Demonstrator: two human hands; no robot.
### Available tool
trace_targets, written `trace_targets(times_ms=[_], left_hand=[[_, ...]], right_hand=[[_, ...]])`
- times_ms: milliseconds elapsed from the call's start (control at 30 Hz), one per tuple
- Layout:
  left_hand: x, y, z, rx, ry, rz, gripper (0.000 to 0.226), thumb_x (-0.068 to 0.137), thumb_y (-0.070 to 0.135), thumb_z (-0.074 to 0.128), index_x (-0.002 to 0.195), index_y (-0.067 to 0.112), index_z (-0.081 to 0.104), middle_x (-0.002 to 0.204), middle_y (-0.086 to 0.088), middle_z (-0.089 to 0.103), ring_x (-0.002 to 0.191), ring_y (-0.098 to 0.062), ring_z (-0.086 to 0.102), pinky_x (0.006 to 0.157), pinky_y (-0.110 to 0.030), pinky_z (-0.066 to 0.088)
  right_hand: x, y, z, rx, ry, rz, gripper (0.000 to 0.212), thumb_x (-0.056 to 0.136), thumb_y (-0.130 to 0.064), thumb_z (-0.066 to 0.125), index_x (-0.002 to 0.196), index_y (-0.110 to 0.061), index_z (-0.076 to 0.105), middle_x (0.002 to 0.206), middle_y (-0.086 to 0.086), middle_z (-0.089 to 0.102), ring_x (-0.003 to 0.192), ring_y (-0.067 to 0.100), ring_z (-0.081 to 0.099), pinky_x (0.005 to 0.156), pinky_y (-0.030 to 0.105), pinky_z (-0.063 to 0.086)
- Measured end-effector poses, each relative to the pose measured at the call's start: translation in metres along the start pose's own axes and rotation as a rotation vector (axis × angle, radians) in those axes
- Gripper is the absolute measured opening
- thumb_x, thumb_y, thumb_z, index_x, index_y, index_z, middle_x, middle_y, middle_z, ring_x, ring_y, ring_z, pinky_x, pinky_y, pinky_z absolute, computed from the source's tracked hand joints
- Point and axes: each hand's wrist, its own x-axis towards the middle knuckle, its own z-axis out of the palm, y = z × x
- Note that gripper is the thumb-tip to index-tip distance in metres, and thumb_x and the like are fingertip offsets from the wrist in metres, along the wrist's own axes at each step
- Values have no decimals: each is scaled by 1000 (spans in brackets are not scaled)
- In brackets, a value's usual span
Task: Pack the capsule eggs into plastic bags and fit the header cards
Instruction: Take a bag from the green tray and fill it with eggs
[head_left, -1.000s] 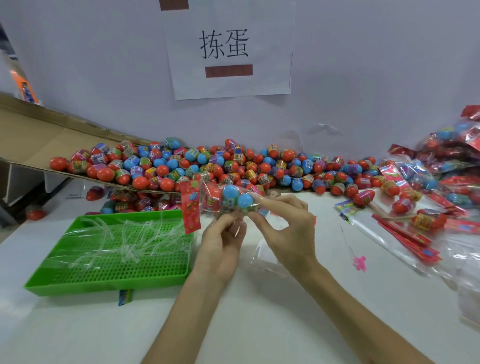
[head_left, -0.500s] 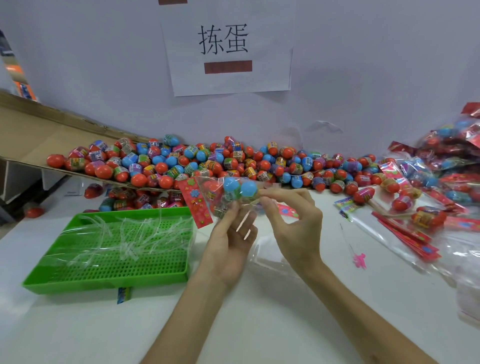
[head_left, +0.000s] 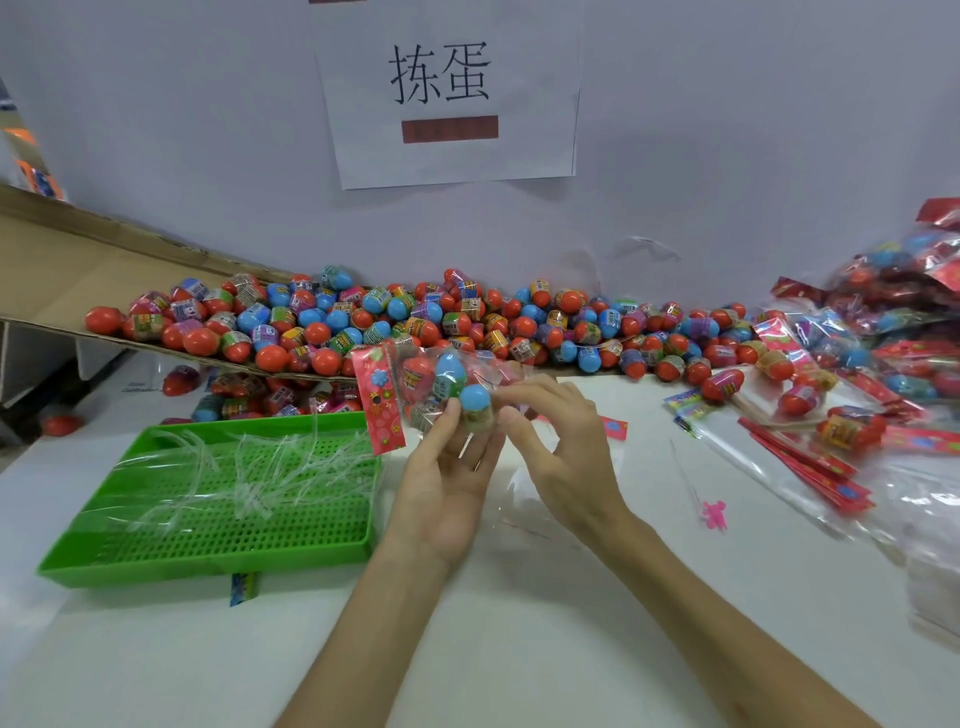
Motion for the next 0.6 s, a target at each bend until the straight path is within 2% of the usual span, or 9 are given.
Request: trace_targets(times_ms=[100, 233, 300, 367, 467, 600], left_hand=[[0, 0, 0, 1, -30, -11, 18, 83, 24, 74, 92, 12, 84, 100, -7, 79, 102, -21, 76, 85, -33, 62], [0, 1, 0, 26, -47, -37, 25, 83, 24, 75, 104, 12, 82, 111, -8, 78, 114, -22, 72, 86, -32, 61], [-1, 3, 0, 44, -63, -41, 21, 85, 22, 74, 101, 12, 82, 107, -8, 78, 109, -20, 74, 86, -31, 61], [-1, 4, 1, 54, -52, -44, 15, 85, 18, 73, 92, 10, 83, 104, -10, 79, 104, -21, 76, 85, -29, 61], [-1, 2, 0, 46, -3, -39, 14, 82, 14, 72, 88, 8, 84, 105, -12, 78, 99, -21, 77, 78, -27, 62], [-1, 3, 1, 8, 54, -47, 11, 78, 13, 73, 80, 9, 84, 93, -8, 78, 87, -17, 78, 66, -23, 61]], right_hand=[[0, 1, 0, -30, -11, -2, 31, 97, -39, 50, 106, -28, 78, 109, -17, 66, 112, 8, 54, 99, 38, 40], [0, 2, 1, -150, -93, 4, 45, 101, -45, 35, 112, -31, 76, 115, -24, 54, 113, 5, 45, 98, 30, 31], [-1, 2, 1, -211, -117, -21, 47, 103, -46, 33, 112, -31, 76, 115, -27, 48, 111, 5, 42, 97, 25, 27], [-1, 2, 1, -252, -115, -40, 40, 102, -44, 39, 111, -30, 76, 116, -23, 50, 110, 6, 44, 96, 26, 27], [-1, 0, 2, -190, -61, -41, 24, 97, -34, 58, 116, -26, 72, 113, -16, 60, 108, 8, 53, 96, 36, 38], [-2, 0, 3, -173, -54, -74, 30, 86, -26, 75, 115, -24, 73, 112, -16, 61, 109, 7, 54, 95, 40, 41]])
